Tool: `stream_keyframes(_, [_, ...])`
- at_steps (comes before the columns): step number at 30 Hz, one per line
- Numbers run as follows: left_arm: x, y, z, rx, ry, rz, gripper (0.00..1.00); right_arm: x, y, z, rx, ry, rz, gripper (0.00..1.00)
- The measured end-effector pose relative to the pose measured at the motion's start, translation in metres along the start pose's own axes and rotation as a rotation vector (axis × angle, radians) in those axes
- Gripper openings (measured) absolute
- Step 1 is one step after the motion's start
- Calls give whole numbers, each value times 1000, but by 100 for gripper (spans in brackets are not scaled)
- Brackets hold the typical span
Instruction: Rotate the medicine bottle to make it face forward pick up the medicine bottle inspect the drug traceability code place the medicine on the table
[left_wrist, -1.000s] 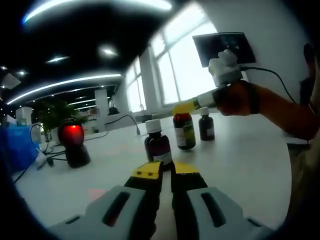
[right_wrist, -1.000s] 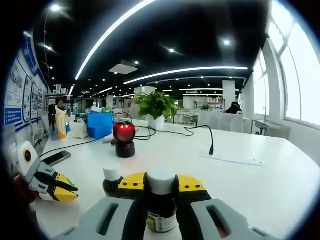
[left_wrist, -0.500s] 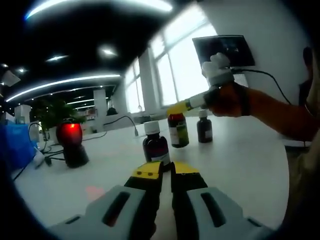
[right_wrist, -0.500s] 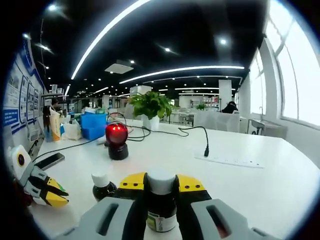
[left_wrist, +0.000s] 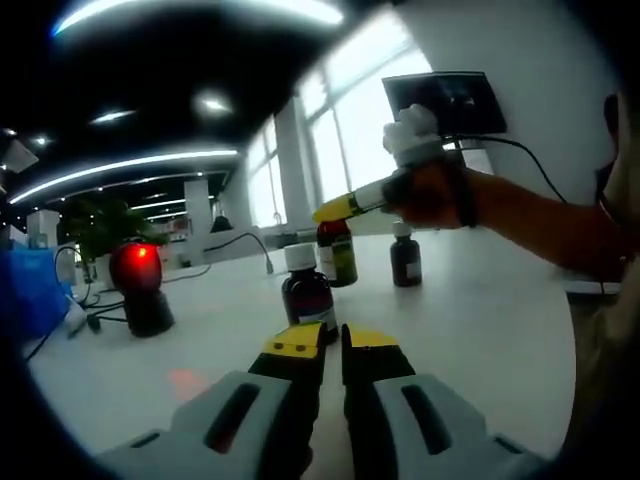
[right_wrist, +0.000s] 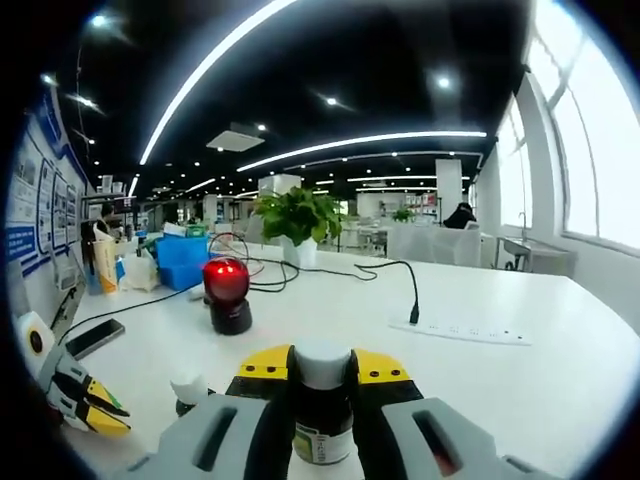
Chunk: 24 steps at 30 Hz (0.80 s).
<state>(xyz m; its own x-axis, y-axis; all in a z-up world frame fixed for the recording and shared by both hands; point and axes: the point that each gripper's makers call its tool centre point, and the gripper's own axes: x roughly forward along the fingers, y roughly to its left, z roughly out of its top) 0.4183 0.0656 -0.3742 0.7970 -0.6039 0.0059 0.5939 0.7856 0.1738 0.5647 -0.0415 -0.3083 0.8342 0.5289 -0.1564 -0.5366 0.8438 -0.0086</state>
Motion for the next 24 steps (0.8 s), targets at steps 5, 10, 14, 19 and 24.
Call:
stream_keyframes(5, [0,-1,1,-5,-4,-7,0,14,0,8,-30,4,1,17])
stream_keyframes(10, [0,-2,1,-5,-4,-13,0,28,1,16,-21,0,17,17])
stream_keyframes(14, [0,-2,0,-10,-3,-15,0,39,5,24,-39,-11,16,16])
stream_keyframes(19, [0,-3,1,-6,-2,-16,0,53,11,31,-39,-19,28,16])
stream_keyframes(24, [1,-3,0,-3,1,-16,0,66,20,33,-40,-9,47,16])
